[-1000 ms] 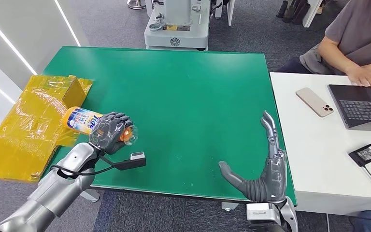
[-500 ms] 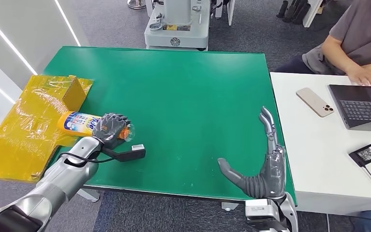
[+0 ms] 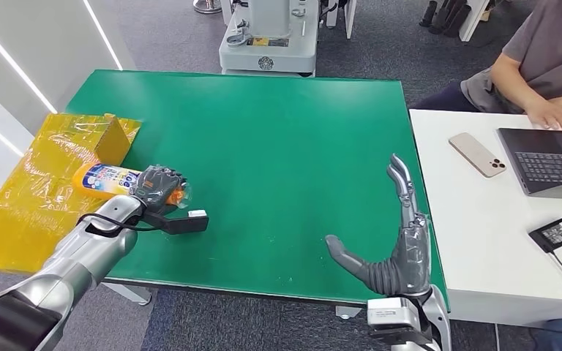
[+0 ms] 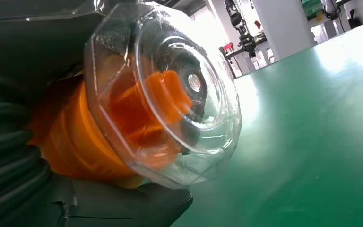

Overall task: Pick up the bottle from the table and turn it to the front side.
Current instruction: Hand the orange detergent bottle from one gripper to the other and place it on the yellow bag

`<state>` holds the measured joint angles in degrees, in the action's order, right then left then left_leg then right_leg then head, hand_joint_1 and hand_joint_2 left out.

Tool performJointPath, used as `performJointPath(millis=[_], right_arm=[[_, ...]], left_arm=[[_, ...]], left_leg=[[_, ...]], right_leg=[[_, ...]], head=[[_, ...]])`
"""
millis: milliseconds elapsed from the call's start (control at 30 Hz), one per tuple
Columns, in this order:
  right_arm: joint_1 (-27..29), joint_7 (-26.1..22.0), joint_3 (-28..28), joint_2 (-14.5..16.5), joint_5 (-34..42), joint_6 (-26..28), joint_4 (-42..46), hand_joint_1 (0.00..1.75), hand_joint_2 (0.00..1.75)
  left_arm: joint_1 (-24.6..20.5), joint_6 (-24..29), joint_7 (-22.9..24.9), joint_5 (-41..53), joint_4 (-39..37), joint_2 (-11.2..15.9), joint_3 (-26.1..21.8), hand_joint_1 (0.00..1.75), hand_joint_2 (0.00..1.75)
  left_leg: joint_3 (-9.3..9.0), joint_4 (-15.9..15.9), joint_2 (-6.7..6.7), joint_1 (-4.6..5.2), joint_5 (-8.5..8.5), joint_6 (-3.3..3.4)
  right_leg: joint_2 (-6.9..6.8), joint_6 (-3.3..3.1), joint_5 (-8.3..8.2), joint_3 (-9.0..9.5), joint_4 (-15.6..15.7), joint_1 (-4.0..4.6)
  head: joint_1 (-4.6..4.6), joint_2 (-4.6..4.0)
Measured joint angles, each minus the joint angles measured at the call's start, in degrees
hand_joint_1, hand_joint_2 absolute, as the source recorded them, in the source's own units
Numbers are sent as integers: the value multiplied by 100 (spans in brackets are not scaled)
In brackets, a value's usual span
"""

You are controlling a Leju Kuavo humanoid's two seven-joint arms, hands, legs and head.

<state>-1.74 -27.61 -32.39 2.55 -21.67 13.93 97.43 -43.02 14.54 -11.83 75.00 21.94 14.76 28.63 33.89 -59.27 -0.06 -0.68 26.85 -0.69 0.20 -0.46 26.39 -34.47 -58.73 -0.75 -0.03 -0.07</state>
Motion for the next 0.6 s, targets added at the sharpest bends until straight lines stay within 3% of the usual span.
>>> performJointPath(millis=[100, 600], right_arm=[[6, 11, 0, 19, -22, -35, 24, 0, 175], [77, 68, 4, 30, -106, -64, 138, 0, 175]], left_arm=[[-29, -96, 212, 95, -71, 96, 14, 175, 175], [100, -83, 331, 101, -316, 536, 16, 175, 175]], left_leg=[[0, 0, 12, 0, 0, -1], [2, 0, 9, 1, 0, -1]], right_leg=[[13, 0, -1, -2, -1, 0], [10, 0, 0, -5, -1, 0]], head=[[1, 0], [1, 0]])
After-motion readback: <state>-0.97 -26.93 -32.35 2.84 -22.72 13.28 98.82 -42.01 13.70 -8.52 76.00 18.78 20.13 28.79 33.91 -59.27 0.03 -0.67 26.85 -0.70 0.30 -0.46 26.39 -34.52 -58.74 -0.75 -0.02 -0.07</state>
